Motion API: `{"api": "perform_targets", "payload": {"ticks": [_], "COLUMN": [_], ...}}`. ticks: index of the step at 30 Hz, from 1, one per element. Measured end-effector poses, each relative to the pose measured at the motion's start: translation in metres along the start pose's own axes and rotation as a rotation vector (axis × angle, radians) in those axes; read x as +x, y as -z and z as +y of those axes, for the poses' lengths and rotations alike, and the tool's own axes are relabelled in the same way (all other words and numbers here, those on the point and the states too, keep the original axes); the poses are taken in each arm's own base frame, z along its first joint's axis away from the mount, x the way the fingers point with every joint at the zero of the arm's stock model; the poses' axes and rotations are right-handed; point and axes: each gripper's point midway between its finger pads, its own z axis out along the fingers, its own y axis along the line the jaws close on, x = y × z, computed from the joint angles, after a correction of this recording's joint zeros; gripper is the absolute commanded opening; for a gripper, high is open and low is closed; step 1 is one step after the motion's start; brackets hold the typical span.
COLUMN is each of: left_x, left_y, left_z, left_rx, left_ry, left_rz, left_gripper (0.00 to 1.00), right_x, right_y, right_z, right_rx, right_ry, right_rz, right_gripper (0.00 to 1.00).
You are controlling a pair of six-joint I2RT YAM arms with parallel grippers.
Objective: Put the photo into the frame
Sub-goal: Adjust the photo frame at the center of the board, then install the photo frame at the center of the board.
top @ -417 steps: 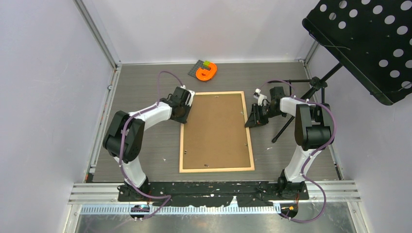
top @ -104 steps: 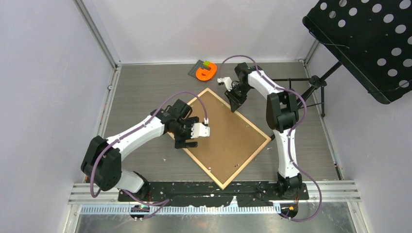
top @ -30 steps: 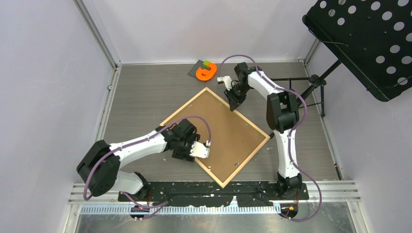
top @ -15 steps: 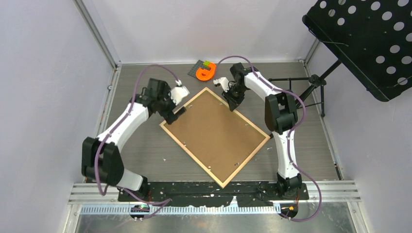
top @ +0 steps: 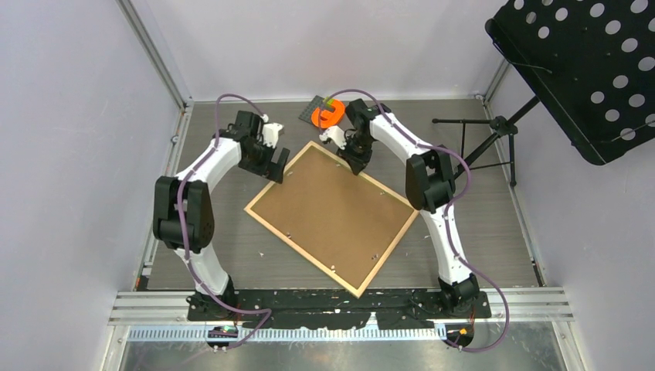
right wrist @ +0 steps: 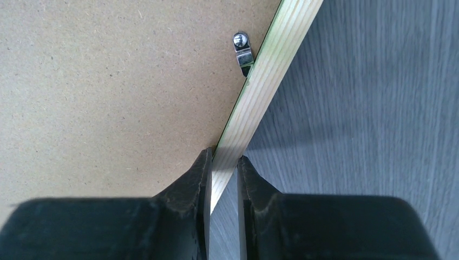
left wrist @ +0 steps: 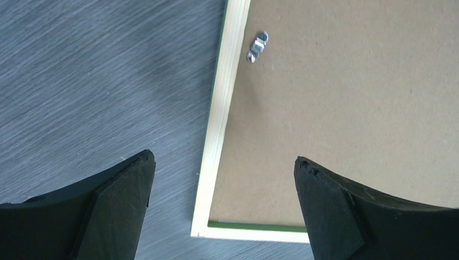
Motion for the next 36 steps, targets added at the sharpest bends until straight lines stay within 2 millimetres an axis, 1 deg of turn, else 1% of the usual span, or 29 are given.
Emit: {"api": "perform_targets", "payload": {"ticks": [4, 8, 12, 15, 21, 23, 26, 28, 36], "left_x": [-0.004, 0.003, 0.011, 0.016, 0.021, 0.027, 0.044, 0.05, 0.052], "left_y": [-0.011, -0.021, -0.03, -0.033, -0.035, -0.035, -0.035, -0.035, -0.034], "left_z": [0.008, 0.012, 0.009, 0.003, -0.004, -0.004, -0.006, -0.006, -0.004], "left_rx": [-0.028, -0.05, -0.06, -0.066, -0.076, -0.075, -0.077, -0.077, -0.091], "left_ry": [0.044, 0.063, 0.061, 0.057, 0.041, 0.043, 0.049, 0.051, 0.053], "left_rz": [0.033, 0.078, 0.126, 0.152, 0.174, 0.189, 0.226, 0.242, 0.248], "left_gripper": [0.93, 0.9, 0.87, 0.84, 0.83, 0.8, 0.77, 0.75, 0.72], "right_x": [-0.013, -0.025, -0.037, -0.043, -0.048, -0.048, -0.049, -0.048, -0.048], "right_y": [-0.003, -0.007, -0.012, -0.016, -0.018, -0.019, -0.018, -0.019, -0.019], "right_z": [0.001, 0.007, 0.02, 0.024, 0.029, 0.03, 0.03, 0.03, 0.03], "right_rx": [-0.008, -0.02, -0.045, -0.052, -0.058, -0.056, -0.044, -0.039, -0.026], "right_ry": [0.065, 0.124, 0.171, 0.191, 0.177, 0.162, 0.141, 0.13, 0.1], "right_rz": [-0.022, -0.039, -0.056, -0.073, -0.1, -0.112, -0.122, -0.124, -0.13], "right_gripper": [0.06, 0.06, 0.06, 0.06, 0.06, 0.06, 0.06, 0.06, 0.06]}}
